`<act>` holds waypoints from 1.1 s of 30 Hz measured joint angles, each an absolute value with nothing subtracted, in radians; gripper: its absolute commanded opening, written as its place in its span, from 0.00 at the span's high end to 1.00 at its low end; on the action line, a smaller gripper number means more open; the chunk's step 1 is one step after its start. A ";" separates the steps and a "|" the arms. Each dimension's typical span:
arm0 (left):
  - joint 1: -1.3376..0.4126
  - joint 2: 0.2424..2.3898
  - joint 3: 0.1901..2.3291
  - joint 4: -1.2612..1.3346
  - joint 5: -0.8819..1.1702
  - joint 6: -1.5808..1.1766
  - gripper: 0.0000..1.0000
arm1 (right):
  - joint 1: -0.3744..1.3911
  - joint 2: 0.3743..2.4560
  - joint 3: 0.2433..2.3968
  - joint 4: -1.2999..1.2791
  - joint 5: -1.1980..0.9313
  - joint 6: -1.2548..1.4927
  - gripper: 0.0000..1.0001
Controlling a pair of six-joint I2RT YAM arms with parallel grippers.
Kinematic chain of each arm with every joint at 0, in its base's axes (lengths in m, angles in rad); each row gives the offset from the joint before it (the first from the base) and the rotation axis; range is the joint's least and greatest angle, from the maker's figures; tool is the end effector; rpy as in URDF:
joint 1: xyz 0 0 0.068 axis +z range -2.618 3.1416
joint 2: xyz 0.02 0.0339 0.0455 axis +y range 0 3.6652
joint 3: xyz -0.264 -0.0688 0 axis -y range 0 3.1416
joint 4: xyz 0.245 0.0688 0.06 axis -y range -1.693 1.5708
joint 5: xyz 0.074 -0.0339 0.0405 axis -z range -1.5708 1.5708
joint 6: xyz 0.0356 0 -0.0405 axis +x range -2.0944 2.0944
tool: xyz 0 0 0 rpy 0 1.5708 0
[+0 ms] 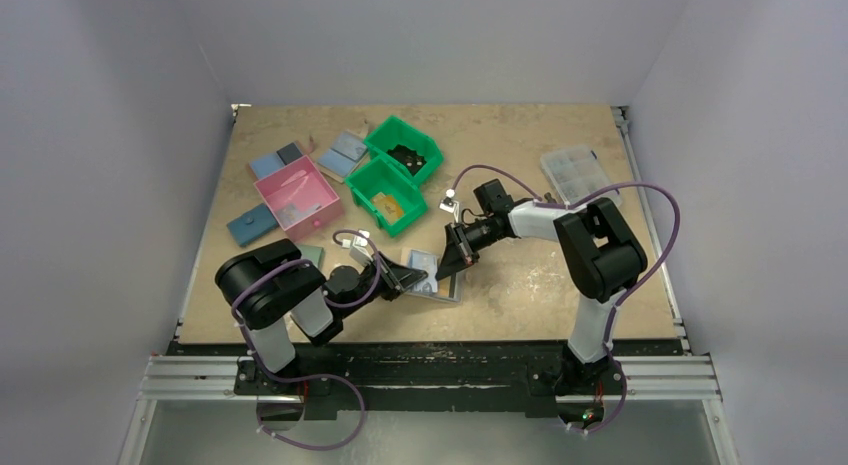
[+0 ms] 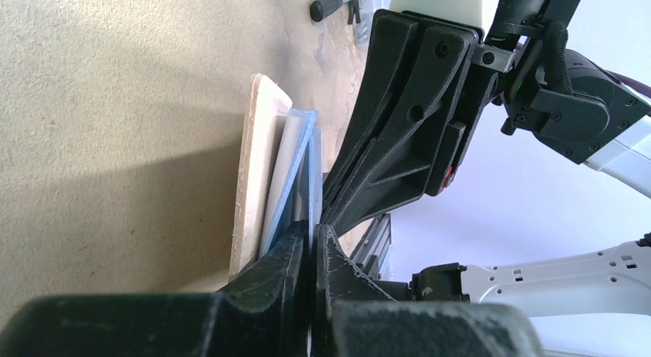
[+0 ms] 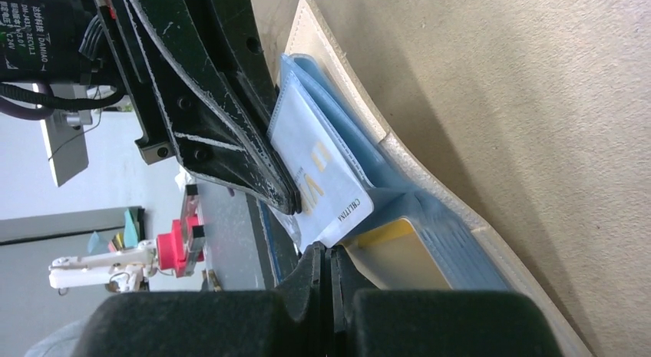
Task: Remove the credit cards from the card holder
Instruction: Remove the credit card from the card holder.
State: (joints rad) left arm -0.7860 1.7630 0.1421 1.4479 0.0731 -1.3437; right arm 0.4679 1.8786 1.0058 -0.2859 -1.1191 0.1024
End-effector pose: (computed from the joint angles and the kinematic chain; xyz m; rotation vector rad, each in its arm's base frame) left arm 0.1578 -0.1617 0.1061 -0.5022 1.9823 -1.5387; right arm 0.2884 0.1816 0.1339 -0.7989 2.4691 1.6978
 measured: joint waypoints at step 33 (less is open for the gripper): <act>-0.772 1.835 0.149 1.477 0.134 -1.365 1.00 | 0.457 1.912 1.008 -0.331 -1.149 0.019 0.61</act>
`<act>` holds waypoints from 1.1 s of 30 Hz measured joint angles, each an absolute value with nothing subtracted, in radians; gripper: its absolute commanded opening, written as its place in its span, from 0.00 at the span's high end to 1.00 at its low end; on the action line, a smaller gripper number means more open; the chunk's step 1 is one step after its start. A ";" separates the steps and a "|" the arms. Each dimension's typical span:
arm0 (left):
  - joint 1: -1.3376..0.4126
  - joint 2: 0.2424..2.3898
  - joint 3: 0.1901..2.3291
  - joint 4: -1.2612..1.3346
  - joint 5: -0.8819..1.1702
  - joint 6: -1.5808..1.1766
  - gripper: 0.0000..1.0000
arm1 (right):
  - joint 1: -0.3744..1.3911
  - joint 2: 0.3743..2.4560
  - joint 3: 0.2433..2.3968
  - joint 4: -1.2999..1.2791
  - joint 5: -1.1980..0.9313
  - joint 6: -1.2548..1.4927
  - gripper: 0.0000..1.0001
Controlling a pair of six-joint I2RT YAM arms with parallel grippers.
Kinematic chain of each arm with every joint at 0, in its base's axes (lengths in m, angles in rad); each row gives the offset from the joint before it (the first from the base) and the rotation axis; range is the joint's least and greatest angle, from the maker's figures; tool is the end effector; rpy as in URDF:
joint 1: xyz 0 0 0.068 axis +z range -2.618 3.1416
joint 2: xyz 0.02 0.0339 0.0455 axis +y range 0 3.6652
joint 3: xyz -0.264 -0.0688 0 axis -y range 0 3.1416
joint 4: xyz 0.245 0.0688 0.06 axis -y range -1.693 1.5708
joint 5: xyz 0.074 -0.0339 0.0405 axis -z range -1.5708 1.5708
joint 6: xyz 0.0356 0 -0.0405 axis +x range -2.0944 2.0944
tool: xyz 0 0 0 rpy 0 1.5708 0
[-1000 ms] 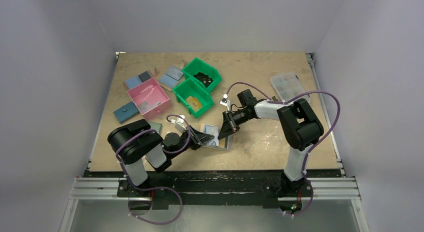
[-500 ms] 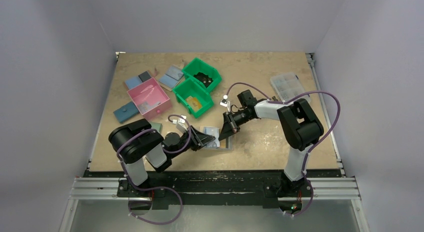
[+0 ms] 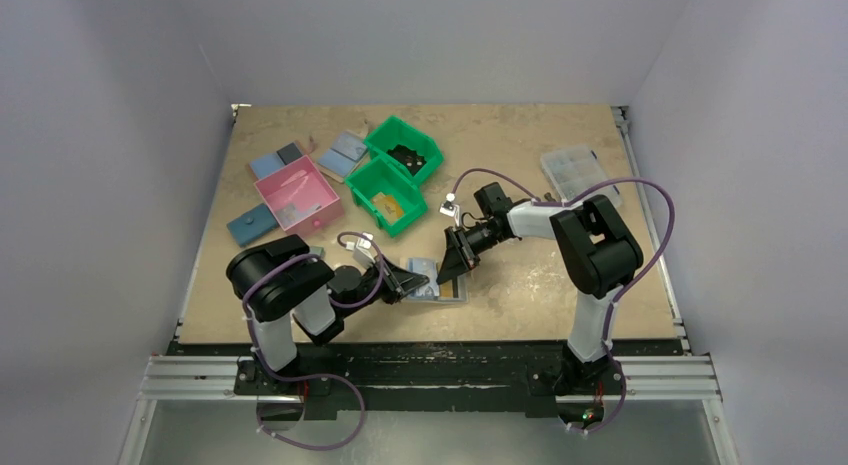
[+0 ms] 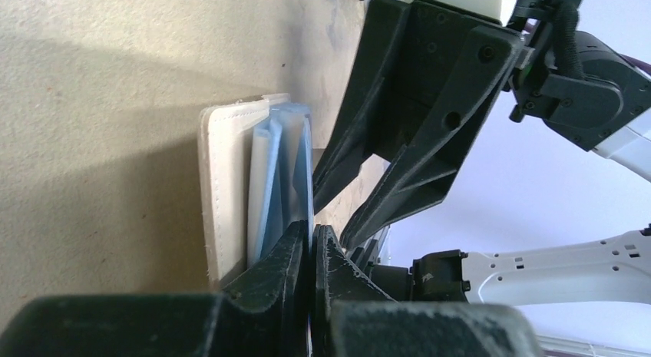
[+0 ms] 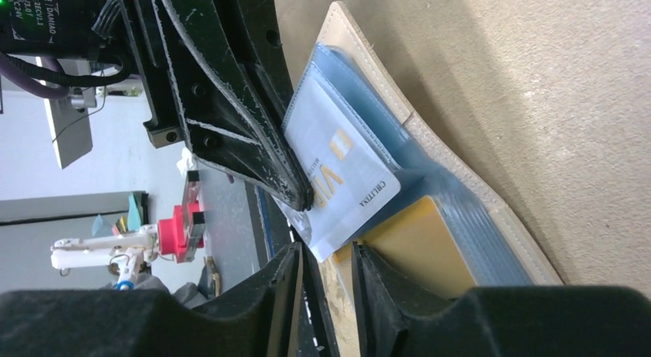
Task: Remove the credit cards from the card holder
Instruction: Remove the credit card from the card holder.
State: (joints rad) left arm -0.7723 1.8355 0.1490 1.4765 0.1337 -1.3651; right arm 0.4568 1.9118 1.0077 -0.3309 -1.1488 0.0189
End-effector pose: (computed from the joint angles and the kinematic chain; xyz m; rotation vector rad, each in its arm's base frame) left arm 0.1595 -0.1620 0.0952 -0.5056 2.0461 -1.5608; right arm 0.2873 0.1774 0.1232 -0.8379 2.4605 1.7283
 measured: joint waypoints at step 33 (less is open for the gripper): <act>-0.780 1.744 0.179 1.473 0.113 -1.323 0.89 | 0.439 1.902 1.008 -0.314 -1.288 0.063 0.94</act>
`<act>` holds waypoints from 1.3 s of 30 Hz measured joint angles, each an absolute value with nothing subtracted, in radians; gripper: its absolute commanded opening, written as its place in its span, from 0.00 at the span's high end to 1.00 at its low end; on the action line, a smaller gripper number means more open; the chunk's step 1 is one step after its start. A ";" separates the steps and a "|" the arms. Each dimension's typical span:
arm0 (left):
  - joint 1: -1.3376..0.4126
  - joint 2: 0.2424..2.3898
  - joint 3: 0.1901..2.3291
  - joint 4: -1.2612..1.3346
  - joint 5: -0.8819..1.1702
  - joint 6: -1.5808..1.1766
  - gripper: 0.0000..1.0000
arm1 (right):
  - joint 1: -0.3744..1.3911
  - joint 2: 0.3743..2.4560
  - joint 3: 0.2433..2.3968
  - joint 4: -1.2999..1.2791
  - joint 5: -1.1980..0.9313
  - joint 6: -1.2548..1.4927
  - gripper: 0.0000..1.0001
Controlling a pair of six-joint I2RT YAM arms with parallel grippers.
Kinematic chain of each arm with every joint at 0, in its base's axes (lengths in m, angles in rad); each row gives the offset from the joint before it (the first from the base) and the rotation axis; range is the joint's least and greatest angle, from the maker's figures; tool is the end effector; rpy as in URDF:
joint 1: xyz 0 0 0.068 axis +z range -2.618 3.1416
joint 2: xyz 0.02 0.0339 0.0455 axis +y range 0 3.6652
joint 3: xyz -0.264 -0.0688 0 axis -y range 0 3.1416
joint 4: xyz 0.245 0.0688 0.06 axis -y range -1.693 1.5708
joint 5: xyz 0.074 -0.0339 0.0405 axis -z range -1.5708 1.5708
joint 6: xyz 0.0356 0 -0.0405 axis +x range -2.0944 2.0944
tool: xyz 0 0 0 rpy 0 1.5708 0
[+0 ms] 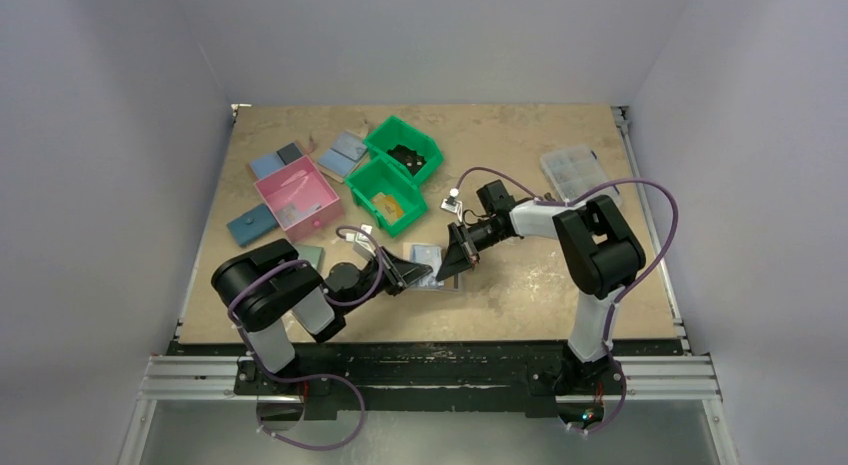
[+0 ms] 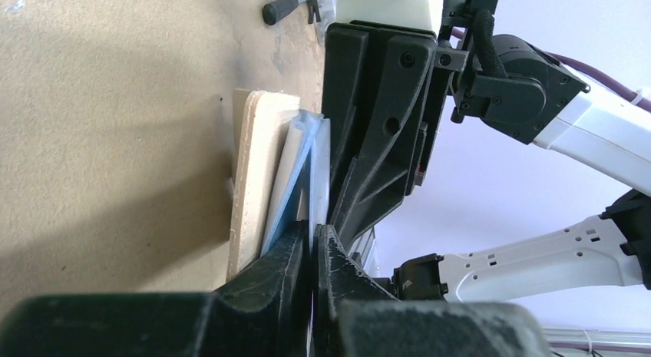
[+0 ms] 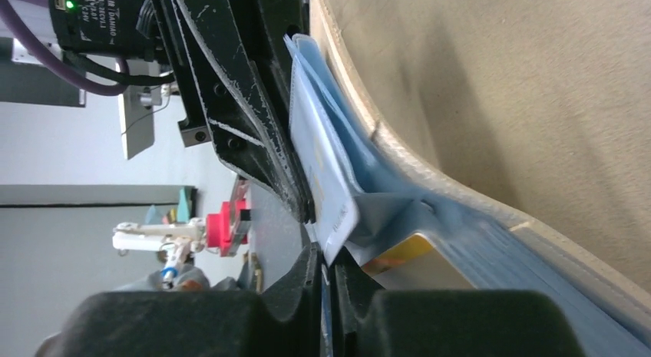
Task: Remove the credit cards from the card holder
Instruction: Remove the credit card from the card holder.
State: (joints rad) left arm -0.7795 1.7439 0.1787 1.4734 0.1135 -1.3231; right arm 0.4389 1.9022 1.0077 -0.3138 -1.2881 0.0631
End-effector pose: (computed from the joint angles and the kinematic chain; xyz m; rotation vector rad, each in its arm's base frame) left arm 0.1648 -0.1686 0.1189 -0.4284 1.9156 -1.6075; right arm 0.2894 0.1736 0.1311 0.7921 -2.3535 -1.9012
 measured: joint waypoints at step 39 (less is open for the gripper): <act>-0.664 1.752 0.068 1.479 0.228 -1.350 1.00 | 0.449 1.944 1.061 -0.455 -1.196 -0.099 1.00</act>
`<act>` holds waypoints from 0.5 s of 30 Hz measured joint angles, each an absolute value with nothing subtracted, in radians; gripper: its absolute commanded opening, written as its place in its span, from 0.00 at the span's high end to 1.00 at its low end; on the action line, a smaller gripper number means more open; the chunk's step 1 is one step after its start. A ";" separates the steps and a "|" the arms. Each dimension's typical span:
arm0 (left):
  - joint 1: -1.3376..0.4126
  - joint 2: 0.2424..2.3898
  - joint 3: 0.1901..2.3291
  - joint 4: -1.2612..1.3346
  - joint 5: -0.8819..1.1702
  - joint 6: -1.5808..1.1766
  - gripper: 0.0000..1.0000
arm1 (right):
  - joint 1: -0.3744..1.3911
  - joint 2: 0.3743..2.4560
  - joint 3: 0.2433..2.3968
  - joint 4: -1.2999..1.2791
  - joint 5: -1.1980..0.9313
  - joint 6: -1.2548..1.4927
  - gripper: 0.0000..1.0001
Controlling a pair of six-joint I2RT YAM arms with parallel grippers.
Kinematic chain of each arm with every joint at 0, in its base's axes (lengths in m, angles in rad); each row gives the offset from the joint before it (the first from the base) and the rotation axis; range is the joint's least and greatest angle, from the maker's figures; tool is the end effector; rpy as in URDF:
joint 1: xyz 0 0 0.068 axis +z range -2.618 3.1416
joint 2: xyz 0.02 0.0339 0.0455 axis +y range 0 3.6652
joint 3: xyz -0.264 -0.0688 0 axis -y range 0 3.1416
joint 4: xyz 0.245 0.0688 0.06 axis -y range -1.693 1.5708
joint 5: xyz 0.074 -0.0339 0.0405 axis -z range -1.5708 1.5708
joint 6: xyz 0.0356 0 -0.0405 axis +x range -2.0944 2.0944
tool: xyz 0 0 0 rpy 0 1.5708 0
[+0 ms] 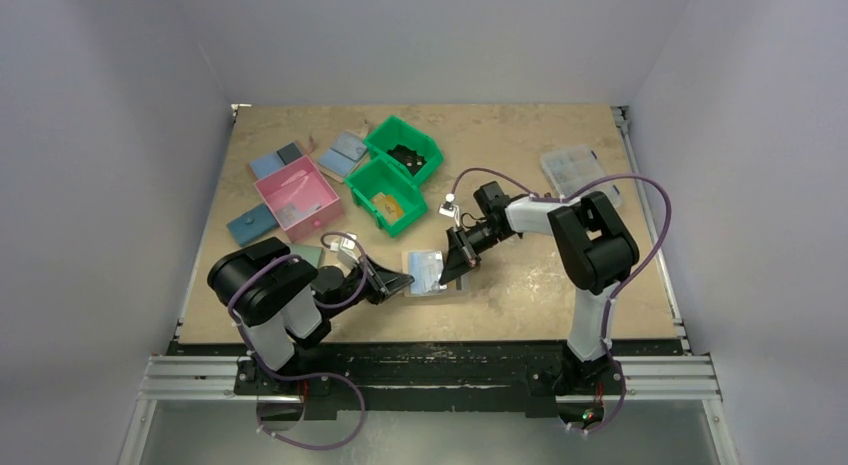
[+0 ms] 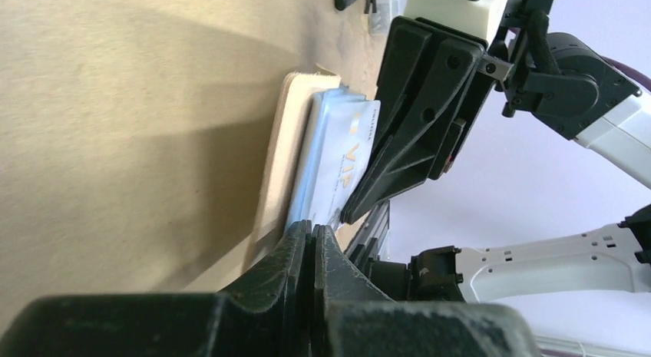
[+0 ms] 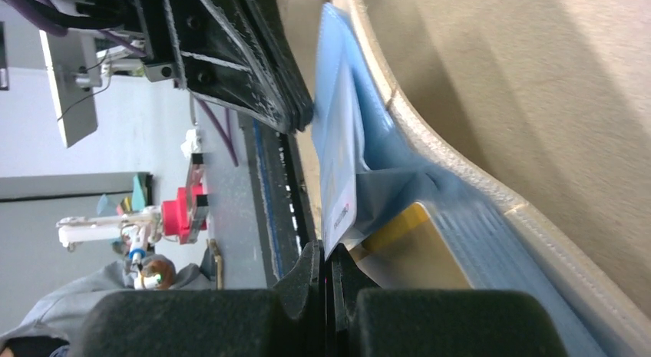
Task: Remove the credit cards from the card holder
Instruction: Remove the credit card from the card holder.
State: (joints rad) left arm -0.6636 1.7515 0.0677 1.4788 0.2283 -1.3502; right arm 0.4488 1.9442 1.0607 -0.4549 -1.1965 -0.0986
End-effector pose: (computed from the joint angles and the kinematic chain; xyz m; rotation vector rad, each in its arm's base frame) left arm 0.1572 -0.1331 0.1009 -0.5192 2.0309 -1.5629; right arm 0.2903 0.1766 0.1233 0.8927 -2.4222 -1.7794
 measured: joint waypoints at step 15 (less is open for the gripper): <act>-0.635 1.754 0.020 1.479 0.237 -1.343 1.00 | 0.435 1.961 1.062 -0.504 -1.086 -0.143 1.00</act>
State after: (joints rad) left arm -0.6350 1.7542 0.0200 1.4792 0.2375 -1.3426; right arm 0.4355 1.9610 1.0618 -0.5041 -1.0859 -0.1432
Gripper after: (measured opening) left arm 0.024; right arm 0.042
